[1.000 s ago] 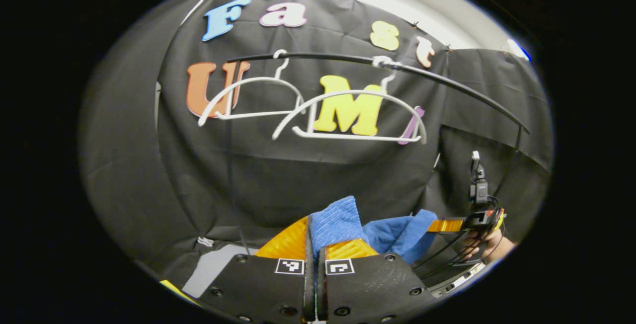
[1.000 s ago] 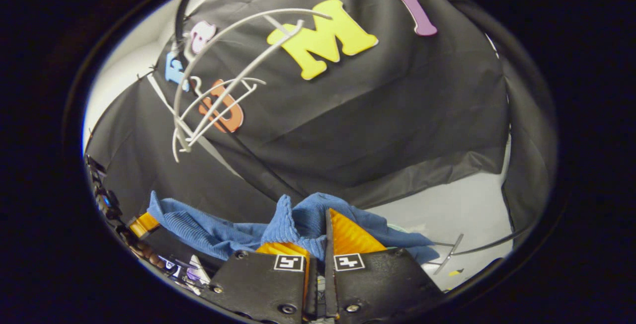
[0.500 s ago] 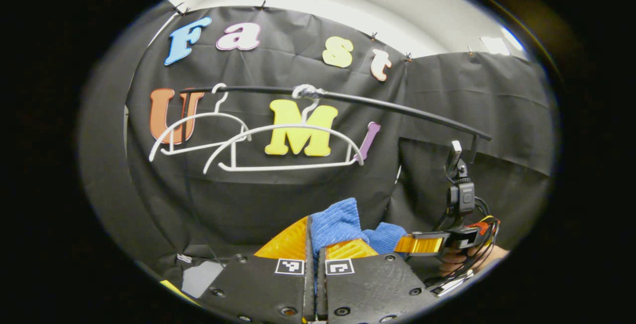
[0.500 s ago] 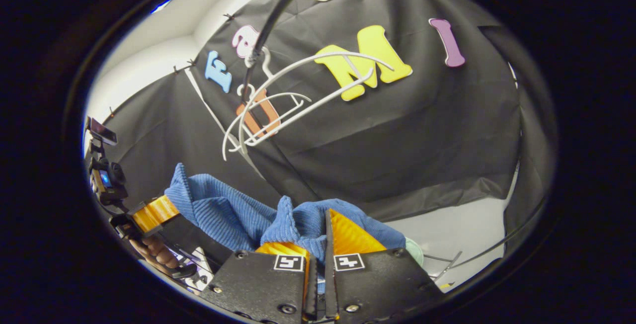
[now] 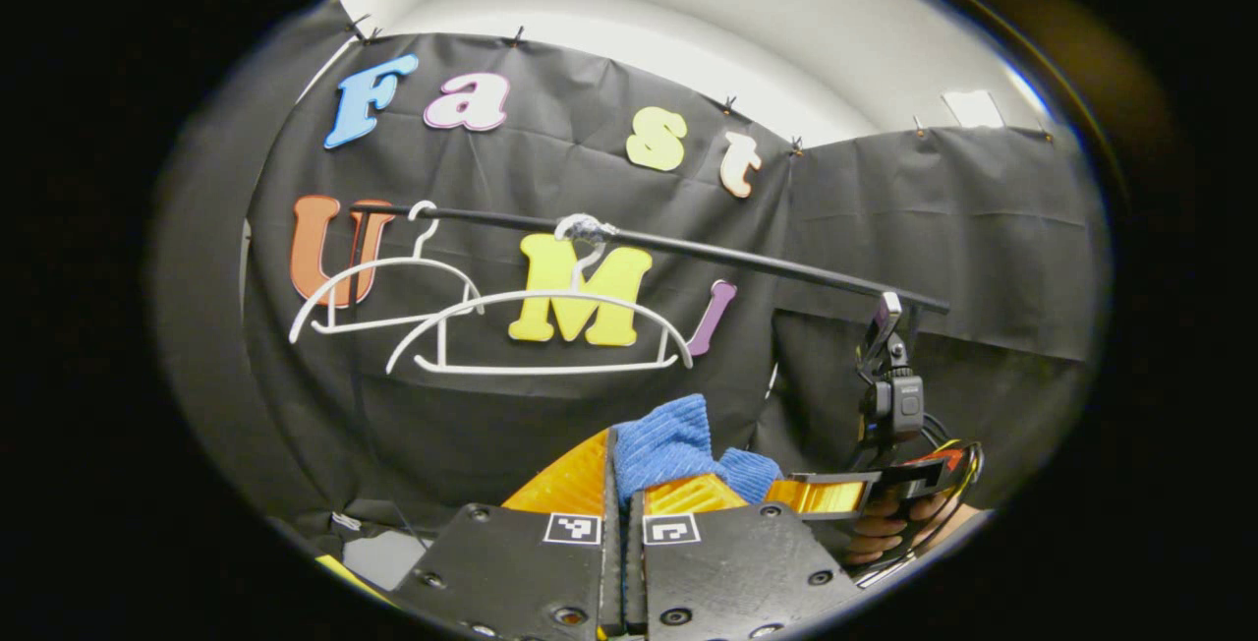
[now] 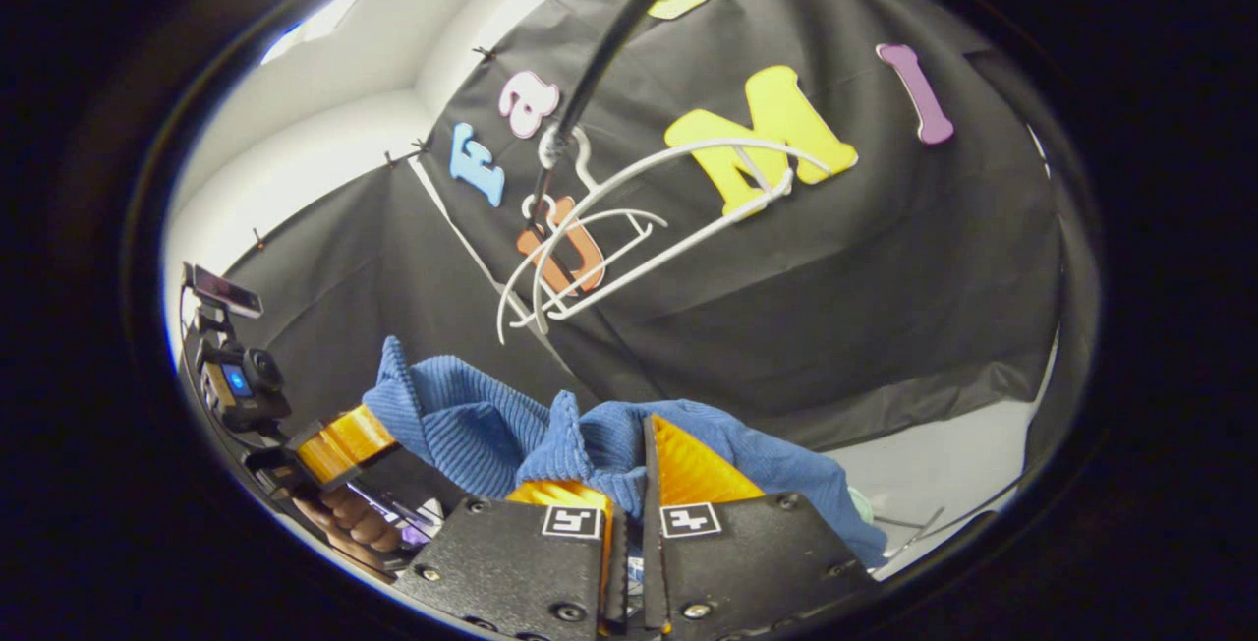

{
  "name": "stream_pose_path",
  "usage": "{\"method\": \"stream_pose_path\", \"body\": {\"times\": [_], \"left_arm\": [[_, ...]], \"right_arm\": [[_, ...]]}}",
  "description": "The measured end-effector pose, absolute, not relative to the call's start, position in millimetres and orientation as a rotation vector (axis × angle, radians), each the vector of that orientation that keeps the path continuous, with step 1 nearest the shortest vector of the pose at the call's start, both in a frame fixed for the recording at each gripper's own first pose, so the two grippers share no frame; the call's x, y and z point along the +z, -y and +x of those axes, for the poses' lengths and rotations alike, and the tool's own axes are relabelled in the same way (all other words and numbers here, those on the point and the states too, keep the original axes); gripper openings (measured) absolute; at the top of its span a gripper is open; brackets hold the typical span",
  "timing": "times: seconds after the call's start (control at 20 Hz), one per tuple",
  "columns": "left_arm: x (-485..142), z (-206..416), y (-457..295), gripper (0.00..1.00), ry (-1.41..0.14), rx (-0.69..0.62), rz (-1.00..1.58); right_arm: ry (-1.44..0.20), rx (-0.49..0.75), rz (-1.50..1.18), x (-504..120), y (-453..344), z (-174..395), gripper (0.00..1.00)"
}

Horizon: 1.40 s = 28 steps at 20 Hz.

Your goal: Grasp the clothes on the hanger with both hands and then place them into the laundry hamper below.

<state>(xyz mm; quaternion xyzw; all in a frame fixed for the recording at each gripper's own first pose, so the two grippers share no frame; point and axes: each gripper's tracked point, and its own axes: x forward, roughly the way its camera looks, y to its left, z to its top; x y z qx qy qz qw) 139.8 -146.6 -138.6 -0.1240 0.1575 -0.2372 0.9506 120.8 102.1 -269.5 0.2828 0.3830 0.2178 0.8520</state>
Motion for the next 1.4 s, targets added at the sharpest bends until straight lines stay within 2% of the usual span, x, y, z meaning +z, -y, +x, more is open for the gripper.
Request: {"method": "stream_pose_path", "body": {"times": [0.35,0.85,1.15,1.4], "left_arm": [[-265.6,130.9,138.8,0.02,-0.565,-0.366,-0.281],[-374.8,123.7,134.0,0.02,-0.756,-0.270,-0.314],[-436.8,129.4,139.9,0.02,-0.860,-0.254,-0.278],[-470.2,128.4,146.0,0.02,-0.914,-0.239,-0.227]], "right_arm": [[-1.003,0.437,0.652,-376.5,-119.5,114.6,0.09],[-1.170,0.399,0.842,-472.0,-143.4,111.2,0.09],[-1.257,0.288,0.719,-550.2,-136.2,120.7,0.09],[-1.308,0.264,0.648,-583.6,-138.6,115.9,0.10]]}}
